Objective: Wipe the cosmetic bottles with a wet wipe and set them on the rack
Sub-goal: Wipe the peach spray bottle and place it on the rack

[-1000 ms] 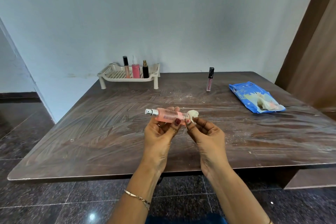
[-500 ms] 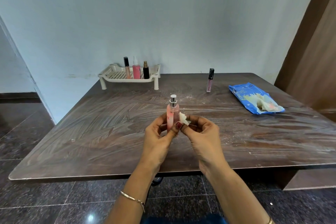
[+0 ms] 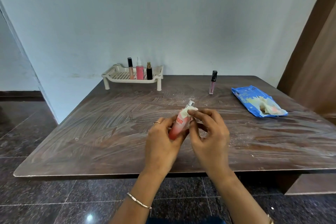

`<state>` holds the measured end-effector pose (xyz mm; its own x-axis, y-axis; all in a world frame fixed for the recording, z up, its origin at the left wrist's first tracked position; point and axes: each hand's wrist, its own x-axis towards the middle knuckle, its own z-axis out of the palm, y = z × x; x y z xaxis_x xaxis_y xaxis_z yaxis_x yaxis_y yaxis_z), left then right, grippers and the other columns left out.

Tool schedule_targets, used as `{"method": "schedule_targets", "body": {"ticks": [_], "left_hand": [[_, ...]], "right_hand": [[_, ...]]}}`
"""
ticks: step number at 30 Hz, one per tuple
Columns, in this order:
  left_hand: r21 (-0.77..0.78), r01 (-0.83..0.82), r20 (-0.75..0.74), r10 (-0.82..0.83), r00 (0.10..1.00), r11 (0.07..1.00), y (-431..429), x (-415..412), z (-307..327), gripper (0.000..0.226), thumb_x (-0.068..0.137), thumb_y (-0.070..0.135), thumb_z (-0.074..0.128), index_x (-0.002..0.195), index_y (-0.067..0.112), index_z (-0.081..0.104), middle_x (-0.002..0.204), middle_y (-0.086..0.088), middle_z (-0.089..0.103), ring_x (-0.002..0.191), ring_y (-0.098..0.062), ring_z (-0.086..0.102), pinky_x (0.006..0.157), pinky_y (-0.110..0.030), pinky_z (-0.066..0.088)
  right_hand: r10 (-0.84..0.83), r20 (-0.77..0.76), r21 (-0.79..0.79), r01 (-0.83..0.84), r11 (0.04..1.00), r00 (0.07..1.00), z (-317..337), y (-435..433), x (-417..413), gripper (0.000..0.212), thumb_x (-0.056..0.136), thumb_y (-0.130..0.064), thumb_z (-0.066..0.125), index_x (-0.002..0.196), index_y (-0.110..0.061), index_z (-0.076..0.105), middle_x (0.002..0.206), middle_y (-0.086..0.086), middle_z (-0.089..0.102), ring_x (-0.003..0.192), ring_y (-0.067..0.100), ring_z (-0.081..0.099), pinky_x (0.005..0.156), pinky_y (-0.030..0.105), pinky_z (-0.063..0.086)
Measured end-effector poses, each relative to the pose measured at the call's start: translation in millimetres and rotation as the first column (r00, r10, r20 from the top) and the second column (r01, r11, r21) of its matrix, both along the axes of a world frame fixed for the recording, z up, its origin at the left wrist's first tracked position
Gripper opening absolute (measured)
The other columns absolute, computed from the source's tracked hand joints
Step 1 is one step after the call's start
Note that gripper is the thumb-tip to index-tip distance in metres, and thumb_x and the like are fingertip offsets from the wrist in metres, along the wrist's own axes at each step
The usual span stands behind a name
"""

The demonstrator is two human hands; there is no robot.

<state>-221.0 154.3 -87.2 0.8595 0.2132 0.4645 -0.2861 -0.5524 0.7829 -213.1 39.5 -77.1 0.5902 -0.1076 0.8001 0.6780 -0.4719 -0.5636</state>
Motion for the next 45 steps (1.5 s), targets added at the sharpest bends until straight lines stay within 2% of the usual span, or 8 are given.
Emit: {"method": "schedule_targets", "body": {"ticks": [4,9,20,28,33,37,42,45], "left_hand": [[0.258,-0.173,0.087,0.156,0.984,0.951,-4.3,-4.9,0.0,0.037,0.084,0.039,0.060,0.120,0.030,0.058,0.100,0.012,0.058,0.088,-0.009,0.053,0.070,-0.030,0.051],[0.242,-0.202,0.066,0.192,0.979,0.949,-4.9,-8.7,0.0,0.032,0.086,0.044,0.054,0.114,0.028,0.059,0.097,0.014,0.058,0.087,-0.009,0.053,0.067,-0.027,0.048],[-0.160,0.127,-0.124,-0.147,0.981,0.979,-6.1,-6.8,7.0,0.012,0.083,0.045,0.065,0.092,0.043,0.058,0.084,0.010,0.068,0.076,-0.007,0.065,0.074,-0.035,0.056],[-0.344,0.284,-0.279,-0.386,0.879,0.895,-4.3,-13.2,13.5,0.033,0.084,0.045,0.061,0.109,0.024,0.064,0.081,0.003,0.065,0.077,-0.013,0.064,0.081,-0.044,0.057],[-0.263,0.229,-0.266,-0.298,0.917,0.937,-2.9,-11.7,15.7,0.028,0.086,0.045,0.061,0.108,0.028,0.064,0.081,0.005,0.069,0.074,-0.013,0.066,0.079,-0.043,0.056],[-0.070,0.115,-0.273,-0.130,0.953,0.991,4.2,-4.8,16.7,0.019,0.085,0.048,0.061,0.101,0.039,0.060,0.084,0.011,0.069,0.075,-0.009,0.067,0.077,-0.038,0.055],[0.245,-0.047,-0.204,0.099,0.974,0.968,18.0,2.7,24.1,0.031,0.085,0.047,0.062,0.114,0.036,0.062,0.097,0.013,0.069,0.089,-0.009,0.064,0.080,-0.032,0.052],[0.308,-0.142,-0.130,0.190,0.973,0.941,30.0,4.3,29.7,0.037,0.084,0.047,0.065,0.119,0.037,0.059,0.102,0.013,0.068,0.093,-0.010,0.063,0.079,-0.028,0.050]], "right_hand": [[-0.197,0.109,-0.399,0.224,0.889,0.974,7.7,2.9,-2.1,0.027,0.088,-0.020,0.054,0.107,-0.007,0.068,0.104,0.005,0.059,0.079,0.015,0.059,0.064,0.022,0.050],[-0.169,0.050,-0.399,0.174,0.900,0.984,8.6,5.5,-4.4,0.021,0.086,-0.016,0.059,0.103,-0.008,0.068,0.105,0.000,0.059,0.082,0.013,0.059,0.067,0.022,0.051],[0.312,-0.357,0.524,-0.087,0.847,0.881,20.2,0.6,0.7,0.018,0.082,0.004,0.064,0.087,-0.012,0.071,0.082,-0.001,0.072,0.072,0.003,0.066,0.066,0.013,0.049],[0.496,-0.369,0.632,-0.179,0.754,0.786,33.0,-9.4,19.3,0.028,0.085,0.012,0.056,0.094,-0.012,0.067,0.092,0.002,0.071,0.082,0.008,0.065,0.071,0.021,0.052],[0.020,-0.235,-0.025,-0.026,0.999,0.972,36.1,-6.3,13.7,0.032,0.082,0.011,0.059,0.096,-0.015,0.072,0.098,-0.005,0.067,0.088,0.007,0.064,0.075,0.015,0.051],[-0.164,0.046,-0.594,0.159,0.789,0.985,32.3,-2.1,9.7,0.034,0.068,0.004,0.075,0.101,-0.003,0.070,0.104,0.009,0.063,0.082,0.022,0.064,0.066,0.024,0.051],[-0.281,0.106,-0.801,0.250,0.544,0.954,50.1,14.0,26.4,0.025,0.060,0.003,0.078,0.083,-0.006,0.070,0.093,0.011,0.062,0.085,0.027,0.057,0.064,0.036,0.054],[-0.264,-0.047,-0.781,0.129,0.612,0.963,60.8,19.7,43.2,0.028,0.081,0.003,0.061,0.104,-0.013,0.067,0.105,0.005,0.058,0.099,0.022,0.053,0.076,0.031,0.048]]}}
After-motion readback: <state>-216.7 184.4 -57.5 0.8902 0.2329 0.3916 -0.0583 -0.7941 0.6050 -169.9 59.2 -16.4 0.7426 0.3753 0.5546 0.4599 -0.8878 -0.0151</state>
